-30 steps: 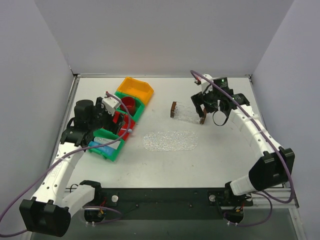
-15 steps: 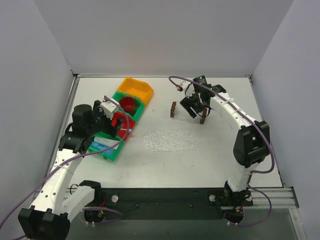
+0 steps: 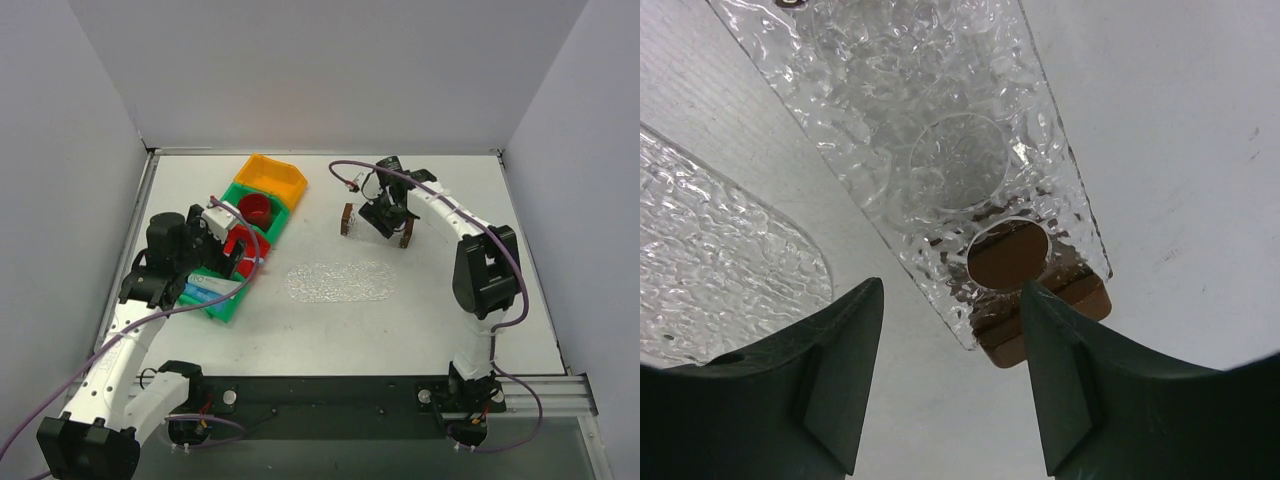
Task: Prepare toiletry sets of a toothbrush and toothpaste on the tray
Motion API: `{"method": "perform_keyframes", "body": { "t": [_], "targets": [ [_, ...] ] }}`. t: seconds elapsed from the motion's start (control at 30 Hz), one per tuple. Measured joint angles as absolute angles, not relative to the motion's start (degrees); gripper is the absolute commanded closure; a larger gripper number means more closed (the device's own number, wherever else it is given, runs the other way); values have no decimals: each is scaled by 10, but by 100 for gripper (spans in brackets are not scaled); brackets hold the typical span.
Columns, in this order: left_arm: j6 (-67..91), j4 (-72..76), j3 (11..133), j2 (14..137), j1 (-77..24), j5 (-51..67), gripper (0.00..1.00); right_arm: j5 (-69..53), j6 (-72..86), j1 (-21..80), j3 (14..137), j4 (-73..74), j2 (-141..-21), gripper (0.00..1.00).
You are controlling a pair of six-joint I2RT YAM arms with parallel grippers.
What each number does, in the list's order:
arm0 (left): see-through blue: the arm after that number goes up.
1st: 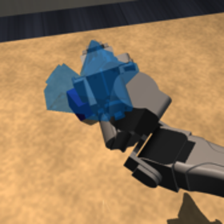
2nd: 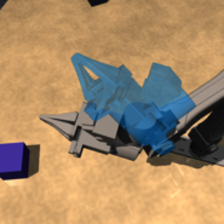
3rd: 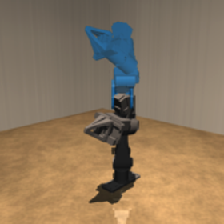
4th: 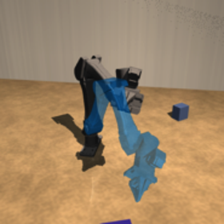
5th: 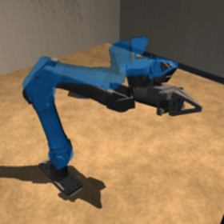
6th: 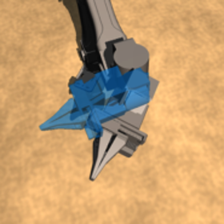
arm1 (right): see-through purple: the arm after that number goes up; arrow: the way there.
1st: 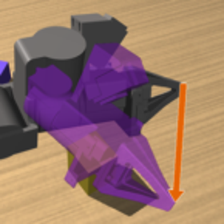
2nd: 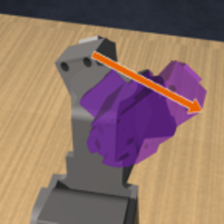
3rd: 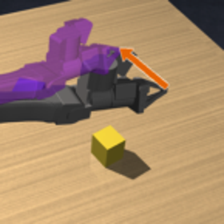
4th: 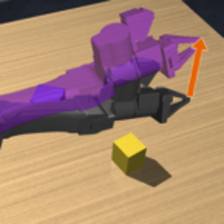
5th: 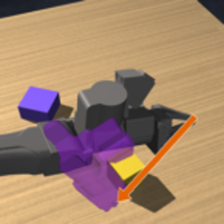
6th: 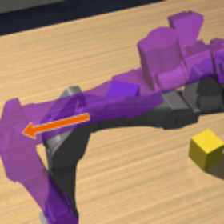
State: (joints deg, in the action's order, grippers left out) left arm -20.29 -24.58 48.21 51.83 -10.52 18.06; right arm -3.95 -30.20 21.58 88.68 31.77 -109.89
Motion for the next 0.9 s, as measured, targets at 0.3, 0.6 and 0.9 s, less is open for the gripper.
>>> {"method": "perform_keyframes", "body": {
  "t": [0.3,0.6,0.9],
  "targets": [
    [-206,-244,479,517,-105,180,5,-32,-316,216,905,319,-1130,54],
    [-208,-242,470,516,-105,176,5,-33,-324,216,911,321,-1155,65],
    [-212,-242,467,514,-106,172,6,-35,-340,215,918,319,-1160,88]
  ]
}}
